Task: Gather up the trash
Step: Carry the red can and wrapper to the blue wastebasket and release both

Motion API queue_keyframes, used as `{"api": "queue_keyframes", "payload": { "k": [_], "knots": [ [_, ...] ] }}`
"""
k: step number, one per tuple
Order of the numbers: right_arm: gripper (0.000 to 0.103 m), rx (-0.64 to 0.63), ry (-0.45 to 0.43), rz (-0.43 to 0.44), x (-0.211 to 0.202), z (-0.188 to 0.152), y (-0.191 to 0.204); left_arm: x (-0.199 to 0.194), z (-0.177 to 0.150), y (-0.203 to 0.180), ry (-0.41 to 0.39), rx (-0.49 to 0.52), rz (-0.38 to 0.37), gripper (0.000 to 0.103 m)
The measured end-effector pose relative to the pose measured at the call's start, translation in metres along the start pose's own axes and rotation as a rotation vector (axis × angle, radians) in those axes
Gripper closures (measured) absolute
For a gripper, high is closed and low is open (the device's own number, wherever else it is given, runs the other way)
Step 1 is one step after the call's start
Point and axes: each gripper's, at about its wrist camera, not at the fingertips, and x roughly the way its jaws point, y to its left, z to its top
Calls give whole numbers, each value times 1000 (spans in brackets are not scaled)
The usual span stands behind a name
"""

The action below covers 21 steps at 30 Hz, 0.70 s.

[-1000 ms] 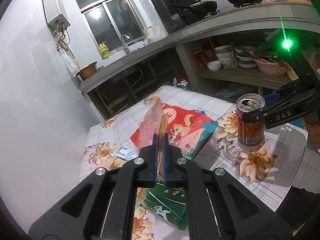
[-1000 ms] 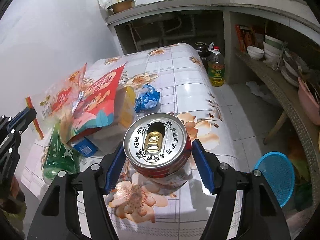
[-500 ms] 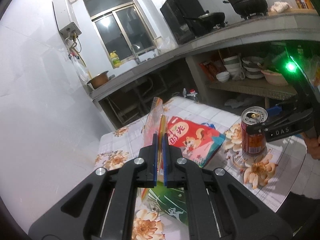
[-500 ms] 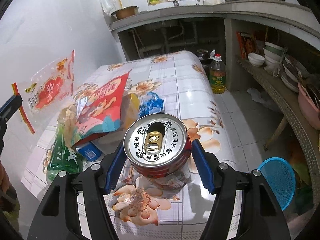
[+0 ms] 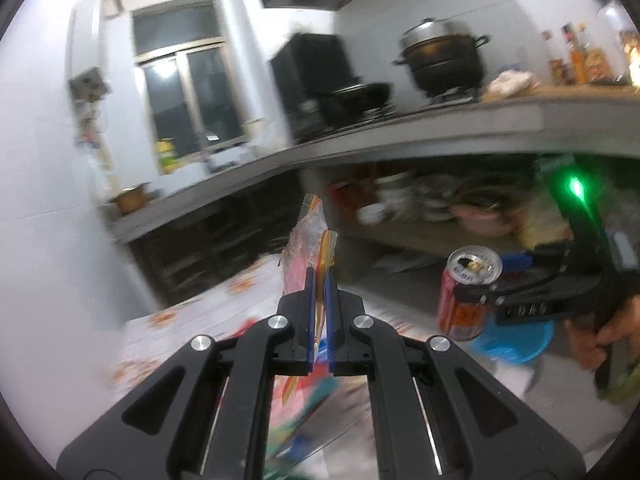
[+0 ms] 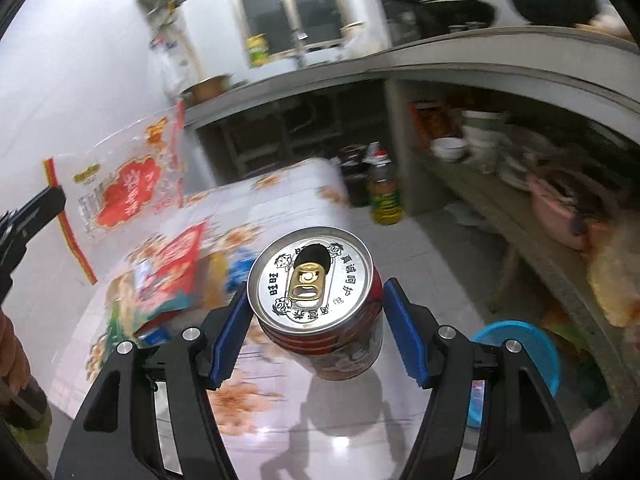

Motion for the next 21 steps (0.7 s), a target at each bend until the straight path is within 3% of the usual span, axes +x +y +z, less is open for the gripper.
{"api": "queue_keyframes", "payload": {
  "k": [3, 6, 9, 12, 16, 21],
  "knots": [
    [39, 59, -18, -86, -16, -6, -38, 32, 25, -23, 4, -46, -191, 100],
    [39, 146, -11, -168, -27, -15, -81, 68, 39, -50, 57, -75, -349, 100],
    [39, 263, 14, -234, -31, -32, -127, 128, 47, -91, 209, -118, -532, 100],
    [39, 353, 48, -310, -28, -51, -167, 184, 42, -128, 367, -158, -645, 100],
    [39, 468, 114, -368, -10, -78, -214, 254, 21, -174, 572, -196, -734, 100],
    [39, 555, 202, -404, 24, -112, -253, 321, -18, -237, 746, -165, -733, 100]
  ]
}}
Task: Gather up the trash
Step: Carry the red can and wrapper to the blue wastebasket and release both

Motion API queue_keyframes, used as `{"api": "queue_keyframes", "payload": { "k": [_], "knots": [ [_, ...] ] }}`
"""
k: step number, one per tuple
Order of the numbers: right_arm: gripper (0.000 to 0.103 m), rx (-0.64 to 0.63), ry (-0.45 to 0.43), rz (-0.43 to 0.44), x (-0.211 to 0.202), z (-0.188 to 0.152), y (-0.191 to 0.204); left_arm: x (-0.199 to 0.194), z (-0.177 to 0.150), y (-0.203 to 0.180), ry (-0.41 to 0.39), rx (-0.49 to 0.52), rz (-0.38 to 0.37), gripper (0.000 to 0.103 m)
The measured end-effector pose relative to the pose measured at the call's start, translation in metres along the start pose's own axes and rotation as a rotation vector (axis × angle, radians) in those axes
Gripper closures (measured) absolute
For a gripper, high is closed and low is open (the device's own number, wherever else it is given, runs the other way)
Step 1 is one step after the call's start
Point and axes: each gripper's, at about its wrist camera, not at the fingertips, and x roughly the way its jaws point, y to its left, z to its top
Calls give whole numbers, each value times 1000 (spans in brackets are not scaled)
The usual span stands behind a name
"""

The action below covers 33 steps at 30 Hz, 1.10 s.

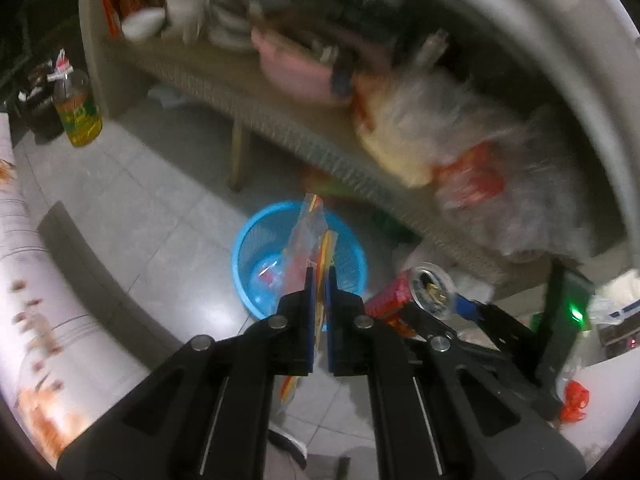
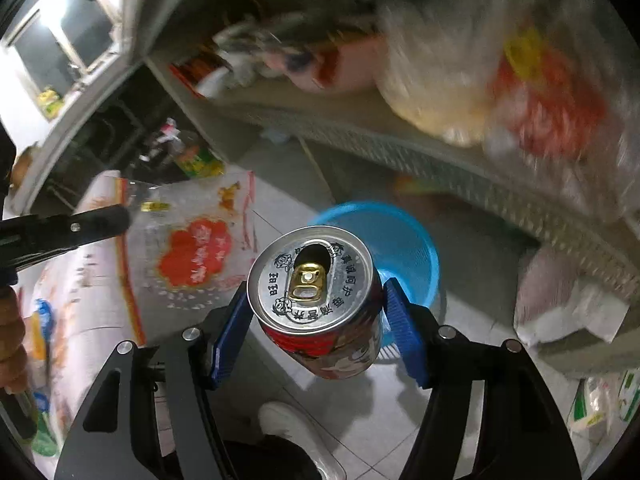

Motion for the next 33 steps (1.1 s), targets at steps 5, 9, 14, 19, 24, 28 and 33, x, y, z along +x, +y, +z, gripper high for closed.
{"api": "queue_keyframes", "payload": {
  "k": [5, 9, 14, 19, 24, 28, 33],
  "knots": [
    [39, 59, 60, -33, 41, -2, -20, 82, 14, -2, 100, -7, 22, 100],
    [39, 80, 76, -54, 59, 0, -33, 133, 18, -3, 171, -17, 29, 87],
    [39, 93, 86, -73, 75, 3, -48, 151, 20, 7, 184, -79, 46, 48],
    [39, 83, 107, -88, 93, 4, -52, 124, 22, 22, 153, -116, 55, 43],
    [39, 35, 123, -71, 127, 14, -37, 70, 27, 34, 113, -113, 118, 42],
    [38, -31, 155, -91, 175, 22, -22, 13, 19, 32, 79, -65, 153, 38],
    [38, -99, 265, -165, 244, 17, -17, -64, -12, 40, 24, -61, 181, 34]
  ]
}}
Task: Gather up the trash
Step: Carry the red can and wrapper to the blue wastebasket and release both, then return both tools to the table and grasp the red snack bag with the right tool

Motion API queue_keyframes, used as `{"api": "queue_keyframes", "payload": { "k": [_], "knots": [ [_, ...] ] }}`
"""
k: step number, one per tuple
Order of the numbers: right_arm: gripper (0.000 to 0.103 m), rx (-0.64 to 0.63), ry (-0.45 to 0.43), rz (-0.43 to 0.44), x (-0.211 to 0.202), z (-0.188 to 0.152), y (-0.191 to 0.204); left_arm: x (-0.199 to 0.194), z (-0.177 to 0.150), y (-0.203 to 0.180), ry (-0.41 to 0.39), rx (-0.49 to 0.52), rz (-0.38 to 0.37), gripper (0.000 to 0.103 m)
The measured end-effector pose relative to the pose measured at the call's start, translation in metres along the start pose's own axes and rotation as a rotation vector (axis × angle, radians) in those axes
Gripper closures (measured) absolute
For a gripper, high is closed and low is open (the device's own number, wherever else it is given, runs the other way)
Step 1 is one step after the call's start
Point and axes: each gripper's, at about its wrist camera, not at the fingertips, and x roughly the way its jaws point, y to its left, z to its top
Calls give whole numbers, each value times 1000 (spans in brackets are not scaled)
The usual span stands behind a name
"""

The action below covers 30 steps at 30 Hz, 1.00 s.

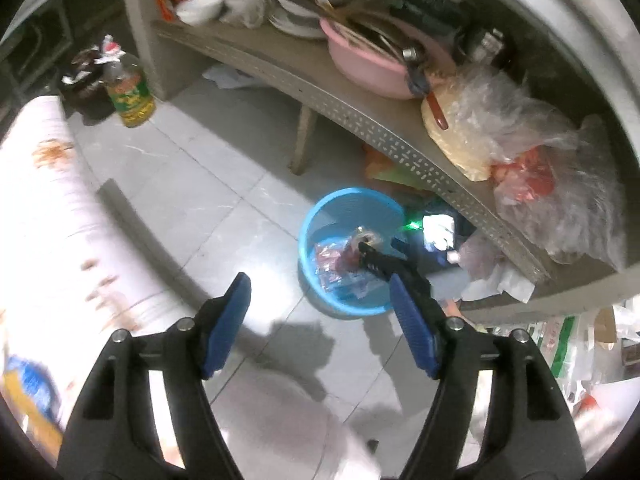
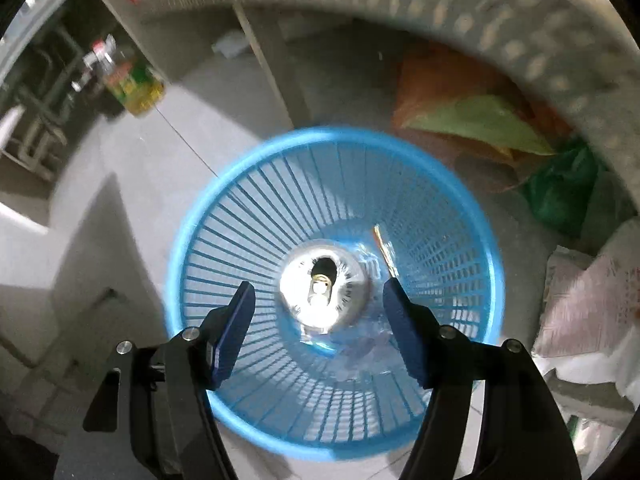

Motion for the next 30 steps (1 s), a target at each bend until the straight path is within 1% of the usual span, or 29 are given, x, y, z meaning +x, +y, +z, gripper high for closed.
{"api": "queue_keyframes", "payload": {
  "k": [2, 3, 5, 8, 11, 15, 16, 18, 22, 24, 26, 27, 30],
  "knots": [
    [38, -3, 15, -13, 8, -1, 0, -22, -14, 10, -29, -8, 18, 32],
    [38, 4, 11, -16, 6, -3, -1, -36, -25, 19, -44, -20, 31, 32],
    [38, 21, -11, 6, -5, -8, -4, -55, -43, 31, -66, -43, 47, 32],
    [38, 21, -71, 37, -43, -23, -7, -84, -72, 50, -114, -78, 60, 32],
    [38, 18, -121, 69, -85, -42, -9, -111, -101, 67, -178, -134, 77, 32],
    [37, -2, -167, 107, -135, -62, -5, -154, -143, 89, -294, -193, 112, 32],
    [31, -17, -186, 126, -151, -68, -1, -163, -151, 92, -316, -197, 126, 32],
    [25, -45, -221, 158, -178, -75, 10, -187, -173, 100, -372, -215, 191, 32],
    [24, -118, -291, 242, -235, -85, 37, -226, -210, 118, -454, -270, 288, 30],
    [24, -150, -309, 307, -258, -87, 53, -244, -233, 128, -489, -307, 321, 28],
    [24, -193, -326, 364, -280, -88, 75, -253, -254, 137, -501, -344, 344, 28],
    [24, -213, -331, 380, -288, -89, 85, -256, -262, 141, -503, -358, 349, 28],
    [24, -294, -335, 462, -311, -97, 125, -259, -293, 155, -501, -422, 362, 28]
  ]
}}
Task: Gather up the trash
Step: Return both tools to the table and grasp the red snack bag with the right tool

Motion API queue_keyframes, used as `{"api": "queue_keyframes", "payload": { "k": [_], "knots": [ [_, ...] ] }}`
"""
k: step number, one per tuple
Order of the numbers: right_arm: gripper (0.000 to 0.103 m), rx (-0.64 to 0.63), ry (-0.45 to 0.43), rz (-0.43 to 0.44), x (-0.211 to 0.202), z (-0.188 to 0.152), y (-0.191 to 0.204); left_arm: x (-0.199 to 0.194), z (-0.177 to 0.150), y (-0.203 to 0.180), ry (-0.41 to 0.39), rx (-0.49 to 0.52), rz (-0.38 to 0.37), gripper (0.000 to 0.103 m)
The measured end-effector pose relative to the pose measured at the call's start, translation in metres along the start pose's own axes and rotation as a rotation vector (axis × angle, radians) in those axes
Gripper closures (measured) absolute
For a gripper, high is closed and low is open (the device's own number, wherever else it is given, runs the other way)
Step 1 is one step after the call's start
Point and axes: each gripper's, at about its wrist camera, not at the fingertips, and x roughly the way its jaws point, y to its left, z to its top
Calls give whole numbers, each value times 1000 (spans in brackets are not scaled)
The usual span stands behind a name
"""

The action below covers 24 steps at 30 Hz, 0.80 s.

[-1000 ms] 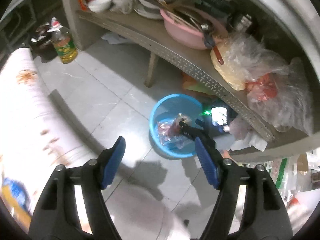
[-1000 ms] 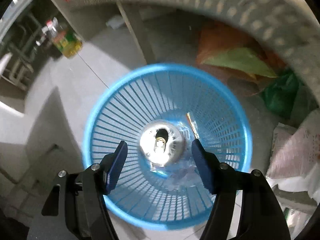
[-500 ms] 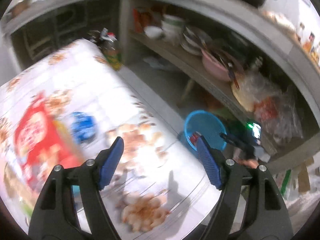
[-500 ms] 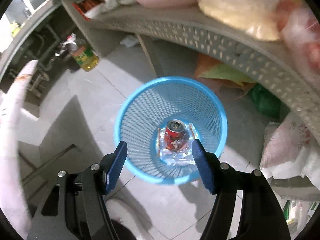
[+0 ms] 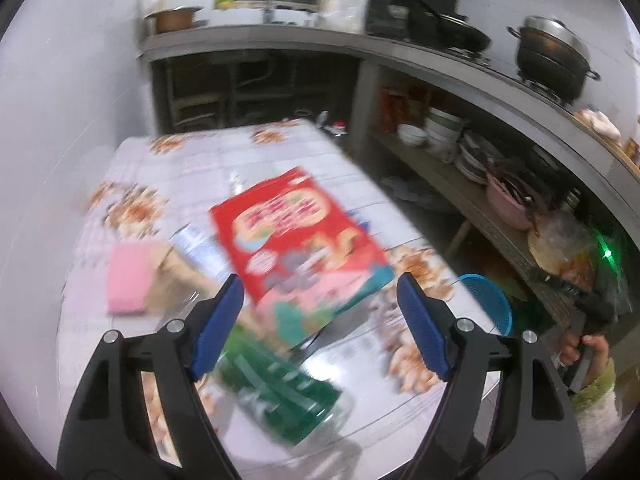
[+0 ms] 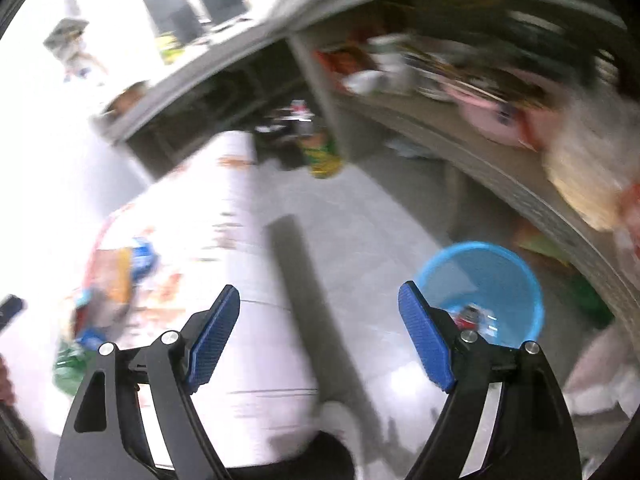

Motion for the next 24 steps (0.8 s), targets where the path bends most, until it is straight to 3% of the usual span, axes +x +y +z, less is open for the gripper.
{"api": "queue_keyframes", "payload": {
  "k": [6, 13, 16, 18, 24],
  "knots": [
    [24, -81, 60, 205, 12, 3, 75, -4, -31, 26, 2, -52, 51, 28],
    [24, -112, 188, 444, 43, 17, 149, 3, -42, 39, -22, -88, 34, 28],
    [24, -111, 252, 480, 67, 27, 176, 6, -40, 40, -52, -110, -18, 29],
    [24, -110, 283, 490, 84, 33, 189, 10, -36, 38, -72, -115, -76, 36],
    [33, -132, 372, 462, 135, 51, 227, 41, -18, 32, -41, -98, -140, 64]
  ]
}}
